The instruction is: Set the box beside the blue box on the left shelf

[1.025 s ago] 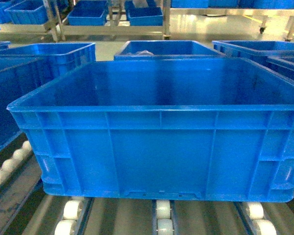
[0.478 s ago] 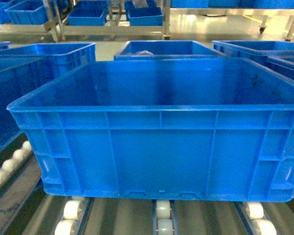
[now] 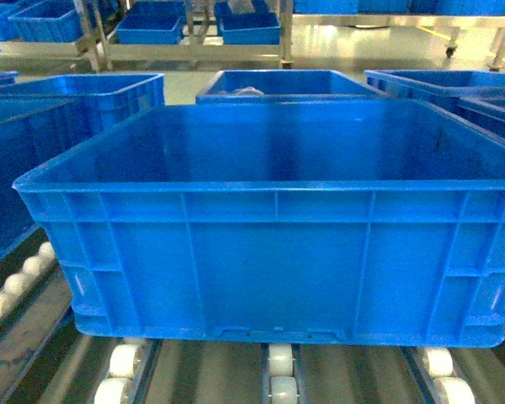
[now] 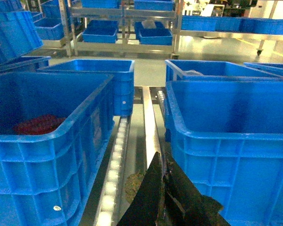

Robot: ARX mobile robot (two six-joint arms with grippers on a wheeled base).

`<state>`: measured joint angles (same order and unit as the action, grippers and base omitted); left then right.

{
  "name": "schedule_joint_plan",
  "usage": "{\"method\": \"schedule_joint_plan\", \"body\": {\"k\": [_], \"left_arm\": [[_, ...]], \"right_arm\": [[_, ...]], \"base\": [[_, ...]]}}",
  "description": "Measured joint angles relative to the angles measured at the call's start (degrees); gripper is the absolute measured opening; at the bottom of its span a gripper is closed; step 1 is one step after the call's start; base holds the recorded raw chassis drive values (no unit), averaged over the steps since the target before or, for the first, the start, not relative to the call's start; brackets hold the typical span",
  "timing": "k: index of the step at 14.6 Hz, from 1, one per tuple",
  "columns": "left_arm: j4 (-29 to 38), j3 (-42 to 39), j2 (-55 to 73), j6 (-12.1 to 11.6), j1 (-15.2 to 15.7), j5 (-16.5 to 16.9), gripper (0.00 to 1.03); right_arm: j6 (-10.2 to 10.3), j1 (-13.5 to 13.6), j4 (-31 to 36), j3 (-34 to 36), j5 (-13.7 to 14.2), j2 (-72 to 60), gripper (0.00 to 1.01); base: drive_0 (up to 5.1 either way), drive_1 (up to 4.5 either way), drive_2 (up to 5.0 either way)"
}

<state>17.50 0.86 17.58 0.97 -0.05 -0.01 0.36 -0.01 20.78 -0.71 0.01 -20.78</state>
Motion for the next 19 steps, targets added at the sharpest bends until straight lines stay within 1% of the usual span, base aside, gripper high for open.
{"method": "schedule_joint_plan", "body": {"k": [6,7,8,9,10,11,12,13,15,16,19], "left_arm": [[-7.2,0.0,-7.3,0.0,0.0,0.0,0.02],[-9.3,0.0,-8.7,0.0,0.0,0.0,0.02],[-18.3,0.0,-15.6,0.0,0.0,0.0,0.02],[-16.5,0.2,-17.2,-0.1,0.0,0.0,0.02],[-18.5,0.0,-17.2,-0.1,0.0,-0.1,0.02],[-17.9,0.0,-17.2,-0.1,0.0,0.0,0.02],[-18.0,0.0,-17.2,-0.1,0.0,-0.2,0.02],[-17.8,0.0,-17.2,-0.1,0.0,-0.1,0.05],[-17.8,0.0,-17.2,-0.1,0.0,0.0,0.33],[-17.8,0.0,-17.2,-0.2,0.0,0.0,0.98],[-17.8,0.0,-17.2,-0.2,0.0,0.0,0.98]], "right_arm": [[0.0,0.0,-8.5,0.0,0.0,8.6,0.02],[0.0,0.0,-9.5,0.0,0.0,9.5,0.02],[0.0,0.0,-10.6,0.0,0.0,10.5,0.02],[0.0,0.0,-13.1,0.0,0.0,12.3,0.02],[0.0,0.0,-21.4,0.0,-0.1,18.6,0.02],[0.0,0.0,-19.9,-0.2,0.0,20.5,0.02],[0.0,0.0,-21.5,0.0,-0.1,20.5,0.02],[-0.1,0.0,-20.7,0.0,0.0,20.5,0.06],[-0.1,0.0,-21.0,0.0,0.0,20.5,0.32],[-0.1,0.0,-21.0,0.0,0.0,20.5,0.98],[-0.1,0.0,-21.0,0.0,0.0,20.5,0.98]], "base": [[0.0,0.0,0.0],[0.0,0.0,0.0],[0.0,0.0,0.0],[0.0,0.0,0.0],[0.0,0.0,0.0],[0.0,0.0,0.0],[0.0,0.0,0.0],[0.0,0.0,0.0],[0.0,0.0,0.0],[0.0,0.0,0.0],[0.0,0.0,0.0]]}}
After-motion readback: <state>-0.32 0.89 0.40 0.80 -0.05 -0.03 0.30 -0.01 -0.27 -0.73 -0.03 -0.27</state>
